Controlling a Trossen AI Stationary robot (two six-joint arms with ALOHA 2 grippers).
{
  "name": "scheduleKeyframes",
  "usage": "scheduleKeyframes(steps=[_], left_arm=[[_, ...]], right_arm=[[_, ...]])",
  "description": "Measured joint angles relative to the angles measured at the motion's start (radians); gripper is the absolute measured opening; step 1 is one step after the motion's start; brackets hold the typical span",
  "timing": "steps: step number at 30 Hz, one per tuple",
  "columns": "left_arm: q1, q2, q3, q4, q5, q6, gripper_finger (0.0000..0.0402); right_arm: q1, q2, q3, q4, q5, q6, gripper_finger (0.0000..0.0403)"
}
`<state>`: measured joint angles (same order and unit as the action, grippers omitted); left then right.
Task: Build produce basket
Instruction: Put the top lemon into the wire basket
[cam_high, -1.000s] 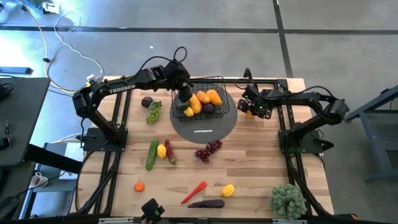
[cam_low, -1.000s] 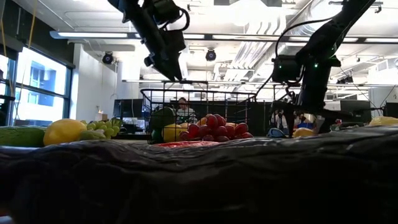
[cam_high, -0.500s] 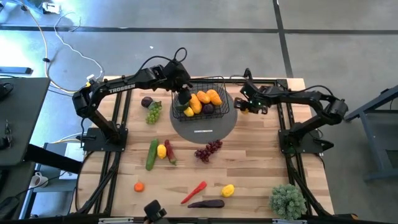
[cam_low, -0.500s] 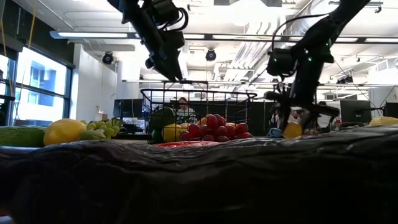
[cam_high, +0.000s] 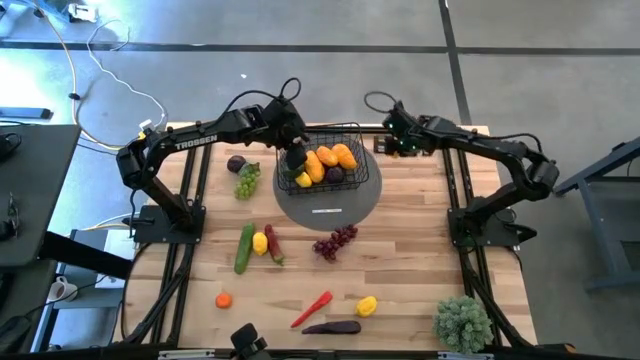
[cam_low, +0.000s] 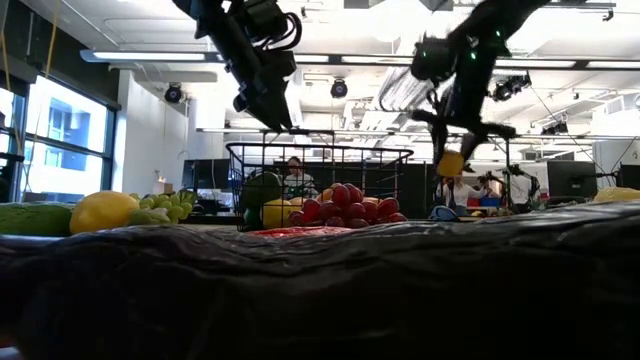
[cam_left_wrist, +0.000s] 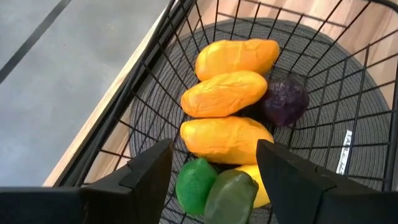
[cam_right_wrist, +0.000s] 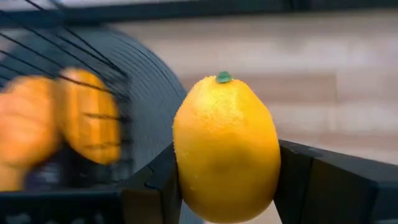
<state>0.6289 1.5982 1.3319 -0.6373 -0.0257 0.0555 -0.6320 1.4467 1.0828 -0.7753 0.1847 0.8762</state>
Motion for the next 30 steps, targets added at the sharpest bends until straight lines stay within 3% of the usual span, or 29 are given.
scheduleKeyframes(steps=[8,19,30], left_arm=[[0.000,-0.002,0.000,-0.043,0.000,0.000,0.0223],[0.002,-0.040,-0.001,-0.101,-0.004,0.009,0.0223],[0.002,-0.147,-0.001,-0.127,-0.009,-0.028,0.0223]], right_arm=[[0.029,0.000,0.125,0.119,0.009,-0.144,0.0155],[0.173,0.000,0.127,0.500,0.003,-0.382,0.0155],[0.254,0.086,0.127,0.692,-0.034,-0.461,0.0155]])
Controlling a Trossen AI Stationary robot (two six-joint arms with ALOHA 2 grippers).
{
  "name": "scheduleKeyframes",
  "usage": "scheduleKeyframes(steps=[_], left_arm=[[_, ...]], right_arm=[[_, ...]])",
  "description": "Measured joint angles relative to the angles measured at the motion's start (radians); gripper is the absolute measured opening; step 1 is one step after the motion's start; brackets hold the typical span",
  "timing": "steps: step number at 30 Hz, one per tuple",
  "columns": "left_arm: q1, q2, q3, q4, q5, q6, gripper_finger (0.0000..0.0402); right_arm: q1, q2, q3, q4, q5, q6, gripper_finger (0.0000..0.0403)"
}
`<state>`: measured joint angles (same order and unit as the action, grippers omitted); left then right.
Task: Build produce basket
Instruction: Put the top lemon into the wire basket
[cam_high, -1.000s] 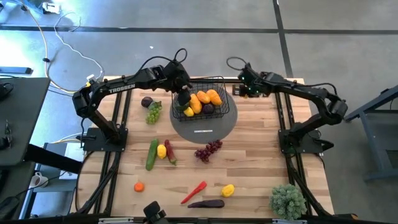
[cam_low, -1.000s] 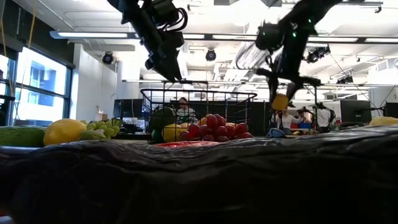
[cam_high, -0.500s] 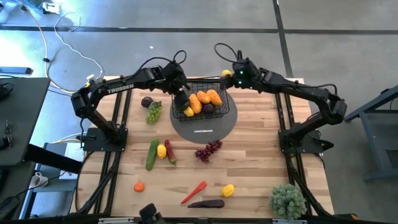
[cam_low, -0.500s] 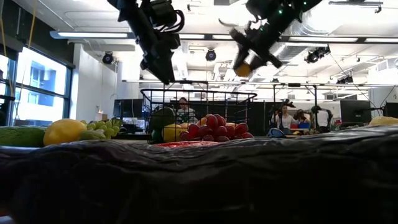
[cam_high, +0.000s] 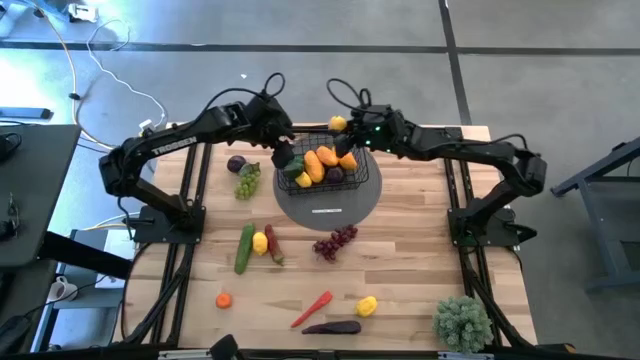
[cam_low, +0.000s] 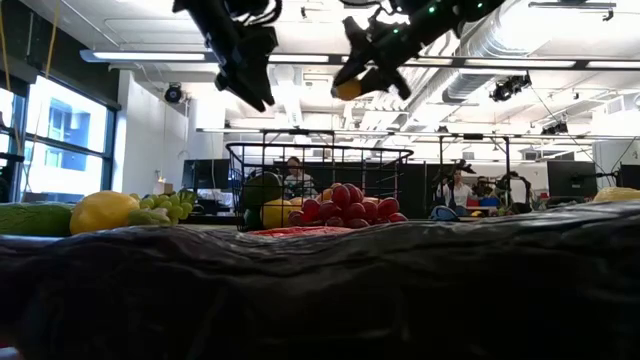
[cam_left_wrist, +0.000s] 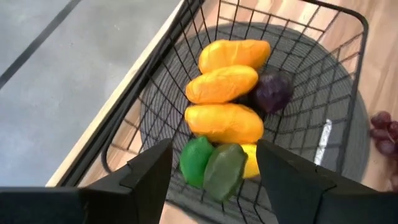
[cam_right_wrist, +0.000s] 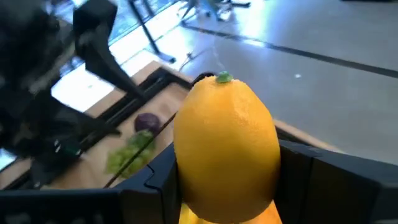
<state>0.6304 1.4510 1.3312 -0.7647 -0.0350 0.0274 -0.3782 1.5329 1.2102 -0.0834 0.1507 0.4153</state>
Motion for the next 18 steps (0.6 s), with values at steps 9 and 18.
scheduleKeyframes(steps=[9,18], left_arm=[[-0.005,-0.057,0.000,-0.159,-0.002,-0.036,0.0223],[-0.005,-0.078,-0.079,-0.168,0.007,-0.079,0.0223]], right_arm=[[0.056,0.127,0.000,0.094,-0.073,0.032,0.0156],[0.066,0.222,-0.001,0.116,-0.114,0.100,0.0156]])
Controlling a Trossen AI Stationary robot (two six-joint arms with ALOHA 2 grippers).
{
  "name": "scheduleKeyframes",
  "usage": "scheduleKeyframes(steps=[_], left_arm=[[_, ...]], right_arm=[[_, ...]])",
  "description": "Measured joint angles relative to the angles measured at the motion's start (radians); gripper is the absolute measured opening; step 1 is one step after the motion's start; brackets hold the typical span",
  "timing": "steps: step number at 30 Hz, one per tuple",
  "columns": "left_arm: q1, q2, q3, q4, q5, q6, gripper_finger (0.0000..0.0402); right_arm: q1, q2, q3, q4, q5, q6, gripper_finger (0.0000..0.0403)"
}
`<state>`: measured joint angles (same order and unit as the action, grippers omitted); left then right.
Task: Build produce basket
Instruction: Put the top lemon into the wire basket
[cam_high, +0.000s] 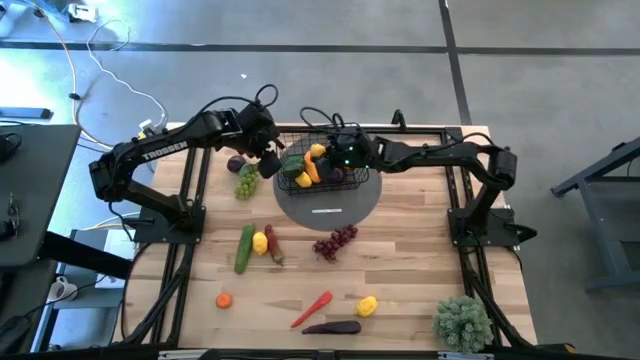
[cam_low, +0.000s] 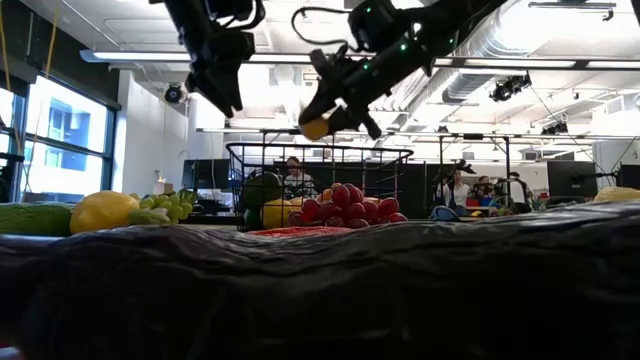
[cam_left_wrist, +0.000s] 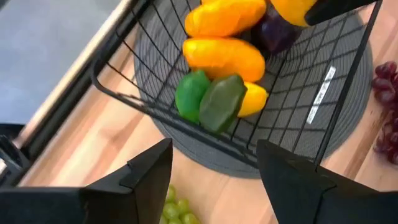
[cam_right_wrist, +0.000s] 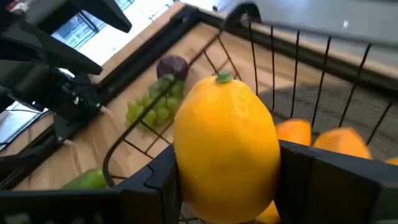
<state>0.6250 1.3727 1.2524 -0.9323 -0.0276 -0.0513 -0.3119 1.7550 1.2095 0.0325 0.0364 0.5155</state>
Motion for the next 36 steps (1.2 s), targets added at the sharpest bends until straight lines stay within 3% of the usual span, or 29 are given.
scheduleKeyframes(steps=[12,23,36], left_arm=[[-0.004,-0.004,-0.083,-0.003,0.020,-0.051,0.0223],[-0.096,-0.007,-0.095,-0.052,0.053,-0.077,0.0223],[-0.197,-0.007,-0.095,-0.095,0.050,-0.087,0.0223]], right_arm=[[-0.011,0.073,0.000,0.005,-0.078,0.111,0.0156],[-0.022,0.112,0.000,0.005,-0.143,0.188,0.0157],[-0.022,0.112,0.000,0.018,-0.170,0.203,0.0238]])
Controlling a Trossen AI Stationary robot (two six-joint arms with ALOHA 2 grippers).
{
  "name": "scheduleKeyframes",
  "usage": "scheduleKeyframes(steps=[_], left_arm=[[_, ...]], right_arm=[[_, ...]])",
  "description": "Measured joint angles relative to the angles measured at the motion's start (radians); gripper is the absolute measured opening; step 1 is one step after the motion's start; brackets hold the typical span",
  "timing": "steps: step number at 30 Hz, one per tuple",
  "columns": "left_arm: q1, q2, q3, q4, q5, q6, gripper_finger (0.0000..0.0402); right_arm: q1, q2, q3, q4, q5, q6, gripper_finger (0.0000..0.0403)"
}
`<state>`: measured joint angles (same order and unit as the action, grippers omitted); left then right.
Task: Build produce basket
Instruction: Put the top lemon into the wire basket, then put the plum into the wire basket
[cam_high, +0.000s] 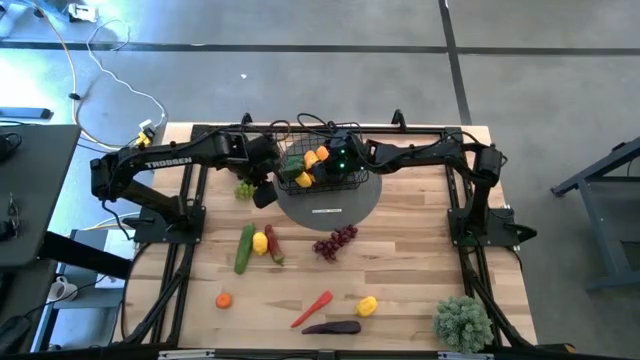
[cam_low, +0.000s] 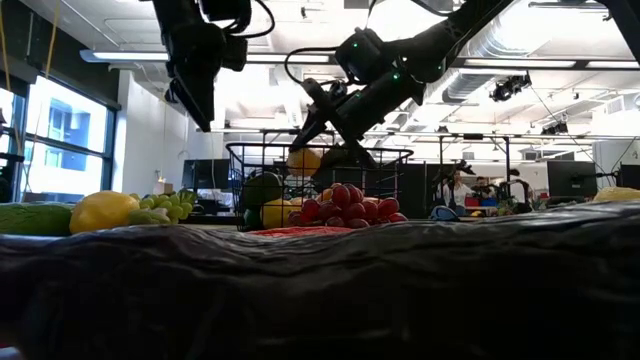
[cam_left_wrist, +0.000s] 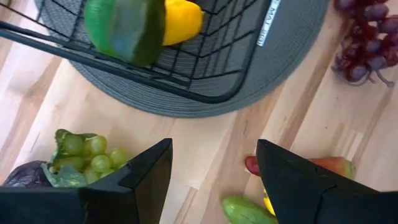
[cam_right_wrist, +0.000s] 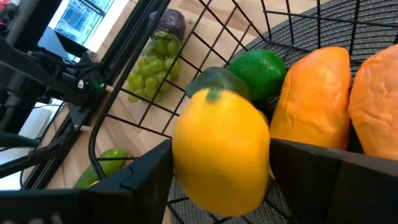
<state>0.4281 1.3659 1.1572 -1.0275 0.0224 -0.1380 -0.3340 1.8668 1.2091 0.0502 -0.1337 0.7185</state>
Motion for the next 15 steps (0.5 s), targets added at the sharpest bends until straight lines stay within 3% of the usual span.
scheduleKeyframes(steps=[15], left_arm=[[-0.018,0.000,0.000,-0.041,0.000,0.010,0.0223]], right_arm=[[0.000,-0.033,0.000,-0.002,-0.004,0.014,0.0250]])
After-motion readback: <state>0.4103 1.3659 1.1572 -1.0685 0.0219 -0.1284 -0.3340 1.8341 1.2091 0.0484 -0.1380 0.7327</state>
